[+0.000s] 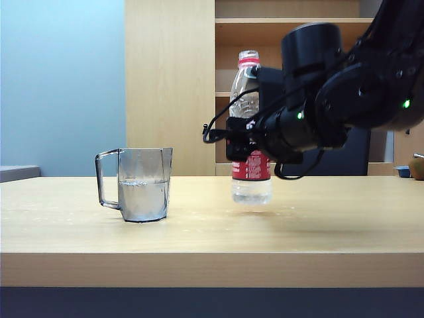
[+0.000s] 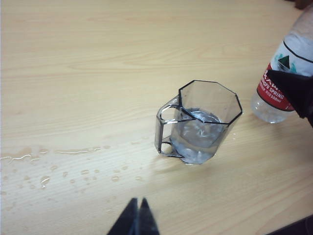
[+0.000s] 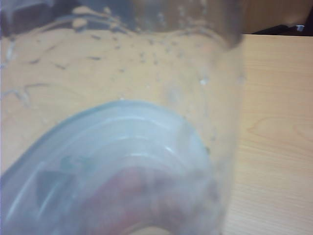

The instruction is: Pick up the mineral water bottle on the table and pour water into the mug until it's half full.

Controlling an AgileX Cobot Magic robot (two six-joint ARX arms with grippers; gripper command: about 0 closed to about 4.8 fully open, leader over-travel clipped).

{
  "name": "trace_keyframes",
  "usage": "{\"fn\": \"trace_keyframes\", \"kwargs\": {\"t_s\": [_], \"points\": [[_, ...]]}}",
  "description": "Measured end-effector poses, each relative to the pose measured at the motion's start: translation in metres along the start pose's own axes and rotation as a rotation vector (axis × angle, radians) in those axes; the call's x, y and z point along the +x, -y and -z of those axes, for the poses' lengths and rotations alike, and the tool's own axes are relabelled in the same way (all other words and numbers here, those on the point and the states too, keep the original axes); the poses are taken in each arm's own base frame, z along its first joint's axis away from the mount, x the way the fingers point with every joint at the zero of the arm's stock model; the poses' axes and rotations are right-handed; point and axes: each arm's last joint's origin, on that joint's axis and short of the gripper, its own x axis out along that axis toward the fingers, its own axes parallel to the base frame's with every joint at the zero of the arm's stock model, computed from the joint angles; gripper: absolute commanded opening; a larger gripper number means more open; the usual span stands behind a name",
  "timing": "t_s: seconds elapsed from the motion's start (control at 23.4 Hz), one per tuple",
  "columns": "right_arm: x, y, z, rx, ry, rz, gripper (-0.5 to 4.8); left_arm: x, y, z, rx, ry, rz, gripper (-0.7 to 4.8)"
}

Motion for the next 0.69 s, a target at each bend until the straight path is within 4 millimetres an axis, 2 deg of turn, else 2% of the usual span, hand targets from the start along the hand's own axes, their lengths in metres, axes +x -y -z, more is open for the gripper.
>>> {"fn": "trace_keyframes", "kwargs": {"t_s": [0.13, 0.17, 0.26, 0.3, 0.39, 0.43, 0.69], "points": [[0.002, -0.003, 0.008, 0.004, 0.003, -0.011, 2.56, 0.000, -0.001, 0.000, 0.000, 0.000, -0.032, -0.02], [0.002, -0.003, 0.010, 0.000, -0.008, -0.012, 2.77, 0.000, -0.001, 0.000, 0.000, 0.000, -0.043, -0.02], [0.002, -0.003, 0.011, -0.002, -0.014, -0.013, 3.59, 0.000, -0.002, 0.000, -0.002, 0.000, -0.056, -0.02], [0.002, -0.003, 0.010, -0.001, -0.010, -0.013, 4.28, 0.000, -0.002, 0.000, -0.006, 0.002, -0.061, -0.02], [0.002, -0.003, 0.009, 0.005, 0.001, -0.012, 4.43, -0.001, -0.002, -0.003, -0.038, 0.033, -0.070, -0.02], [0.002, -0.003, 0.007, 0.006, 0.006, -0.010, 4.79, -0.002, -0.002, -0.006, -0.060, 0.065, -0.070, -0.02], [-0.010, -0.002, -0.001, -0.001, 0.004, -0.025, 4.79, -0.022, 0.005, -0.013, -0.048, 0.194, -0.116, -0.02]]}}
